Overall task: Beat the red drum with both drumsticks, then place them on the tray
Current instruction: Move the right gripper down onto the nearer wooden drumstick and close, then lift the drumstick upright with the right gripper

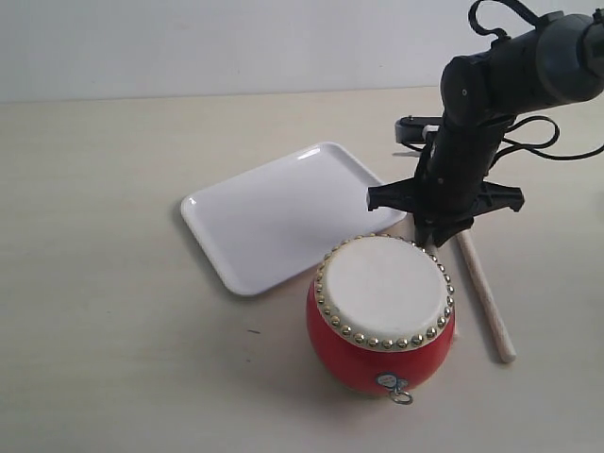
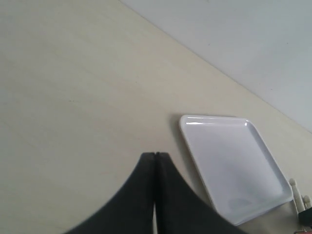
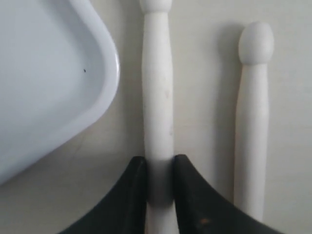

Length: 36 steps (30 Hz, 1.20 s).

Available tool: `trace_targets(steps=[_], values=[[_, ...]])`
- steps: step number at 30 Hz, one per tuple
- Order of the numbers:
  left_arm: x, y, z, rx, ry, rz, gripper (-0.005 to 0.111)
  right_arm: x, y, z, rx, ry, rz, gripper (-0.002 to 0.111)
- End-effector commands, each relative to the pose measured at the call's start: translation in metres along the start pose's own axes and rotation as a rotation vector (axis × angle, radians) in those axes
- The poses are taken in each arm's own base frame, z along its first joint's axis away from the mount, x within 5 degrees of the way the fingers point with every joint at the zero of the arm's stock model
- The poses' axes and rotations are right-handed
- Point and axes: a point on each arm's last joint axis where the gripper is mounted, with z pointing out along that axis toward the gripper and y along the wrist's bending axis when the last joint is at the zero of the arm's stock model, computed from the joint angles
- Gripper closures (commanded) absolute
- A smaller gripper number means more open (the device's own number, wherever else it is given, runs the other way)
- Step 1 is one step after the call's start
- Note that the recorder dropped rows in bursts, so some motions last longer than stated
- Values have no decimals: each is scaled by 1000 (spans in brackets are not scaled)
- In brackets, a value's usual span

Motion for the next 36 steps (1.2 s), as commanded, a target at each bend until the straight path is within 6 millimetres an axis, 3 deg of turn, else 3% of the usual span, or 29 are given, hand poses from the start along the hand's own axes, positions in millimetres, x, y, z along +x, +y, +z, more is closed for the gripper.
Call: trace_targets(steps=[1, 8, 11, 16, 18, 23, 27, 30, 36], values=[[-3, -2, 0, 7, -14, 13, 107, -3, 0, -28, -12, -69, -8, 108], [-3, -2, 0, 6, -14, 37, 107, 1, -6, -91, -18, -194, -17, 108], [-1, -1, 0, -4, 8, 27, 107, 9, -13, -137, -28, -301, -30, 108], [2, -4, 0, 27, 39, 3, 107, 40, -22, -216, -164, -560, -45, 108], [3, -9, -1, 68, 64, 16, 107, 57, -24, -233, -233, -621, -66, 108], [2, -36, -11, 238, 201, 172, 107, 110, -20, -238, -458, -655, -148, 108], [2, -56, -24, 391, 319, 262, 107, 145, -11, -226, -596, -706, -134, 108], [4, -62, -32, 465, 347, 243, 107, 160, 2, -217, -641, -690, -177, 108], [8, -64, -54, 640, 325, 270, 107, 173, 39, -220, -771, -720, -230, 108]])
